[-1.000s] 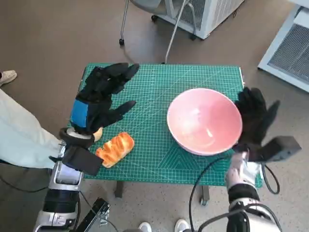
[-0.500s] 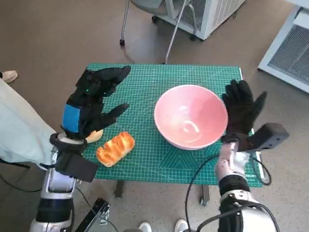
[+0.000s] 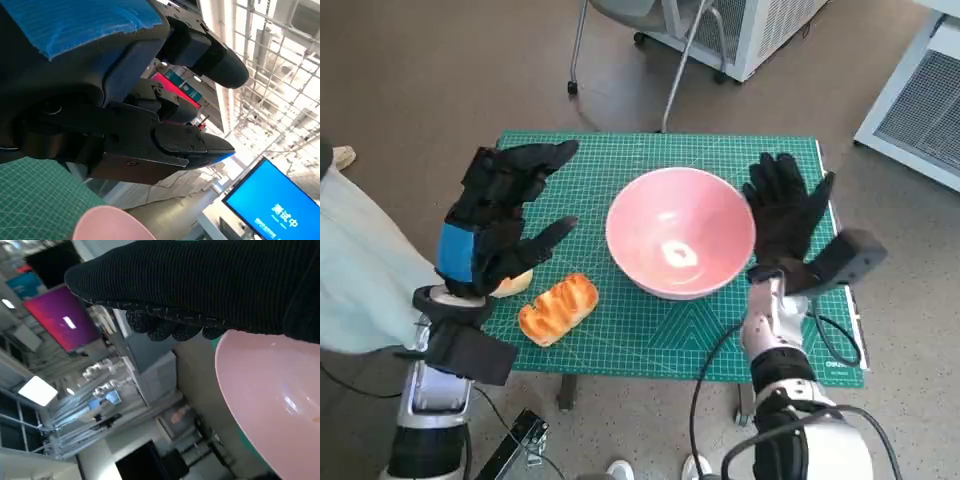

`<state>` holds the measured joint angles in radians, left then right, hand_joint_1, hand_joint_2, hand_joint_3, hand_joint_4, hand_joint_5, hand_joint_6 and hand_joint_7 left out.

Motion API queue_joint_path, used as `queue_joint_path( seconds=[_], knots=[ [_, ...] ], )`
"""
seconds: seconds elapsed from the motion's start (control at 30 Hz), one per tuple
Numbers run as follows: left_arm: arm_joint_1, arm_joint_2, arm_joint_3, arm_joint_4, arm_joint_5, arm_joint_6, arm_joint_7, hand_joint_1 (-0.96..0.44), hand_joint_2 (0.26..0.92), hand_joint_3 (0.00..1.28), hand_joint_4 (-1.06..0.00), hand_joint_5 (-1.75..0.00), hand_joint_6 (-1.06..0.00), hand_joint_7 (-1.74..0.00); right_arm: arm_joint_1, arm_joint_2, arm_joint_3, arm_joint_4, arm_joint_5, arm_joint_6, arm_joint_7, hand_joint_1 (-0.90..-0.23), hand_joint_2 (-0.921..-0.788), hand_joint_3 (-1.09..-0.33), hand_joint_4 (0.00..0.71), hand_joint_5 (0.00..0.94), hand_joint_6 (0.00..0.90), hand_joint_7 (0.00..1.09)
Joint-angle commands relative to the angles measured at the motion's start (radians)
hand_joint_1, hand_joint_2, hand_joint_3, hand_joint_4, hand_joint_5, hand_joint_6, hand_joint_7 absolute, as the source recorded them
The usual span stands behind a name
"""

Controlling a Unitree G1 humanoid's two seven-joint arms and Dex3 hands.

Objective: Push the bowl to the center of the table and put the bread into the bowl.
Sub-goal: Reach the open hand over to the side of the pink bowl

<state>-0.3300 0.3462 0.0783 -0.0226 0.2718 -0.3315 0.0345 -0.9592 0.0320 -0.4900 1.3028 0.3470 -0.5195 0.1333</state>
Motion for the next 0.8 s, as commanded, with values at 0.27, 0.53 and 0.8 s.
queue_joint_path(
  seconds=[0.27, 0.53, 0.8],
  knots=[
    [0.057, 0.018, 0.014, -0.064, -0.005, 0.049, -0.034, -0.14, 0.916, 0.20, -0.27, -0.61, -0.21, -0.92, -0.012, -0.016, 0.027, 0.010, -0.050, 0.050, -0.032, -0.394, -0.874, -0.713, 0.372, 0.004, 0.307, 0.72],
    [0.142, 0.084, 0.041, -0.160, -0.010, 0.142, -0.133, -0.14, 0.919, 0.15, -0.30, -0.42, -0.23, -0.76, -0.007, -0.053, 0.089, -0.023, -0.126, -0.063, -0.028, -0.428, -0.884, -0.695, 0.440, 0.022, 0.314, 0.71],
    [0.247, 0.192, 0.092, -0.318, -0.033, 0.357, -0.316, -0.01, 0.831, 0.01, -0.33, -0.05, -0.39, -0.35, 0.014, -0.107, 0.202, -0.099, -0.260, -0.265, -0.044, -0.439, -0.892, -0.686, 0.485, 0.034, 0.287, 0.69]
  ],
)
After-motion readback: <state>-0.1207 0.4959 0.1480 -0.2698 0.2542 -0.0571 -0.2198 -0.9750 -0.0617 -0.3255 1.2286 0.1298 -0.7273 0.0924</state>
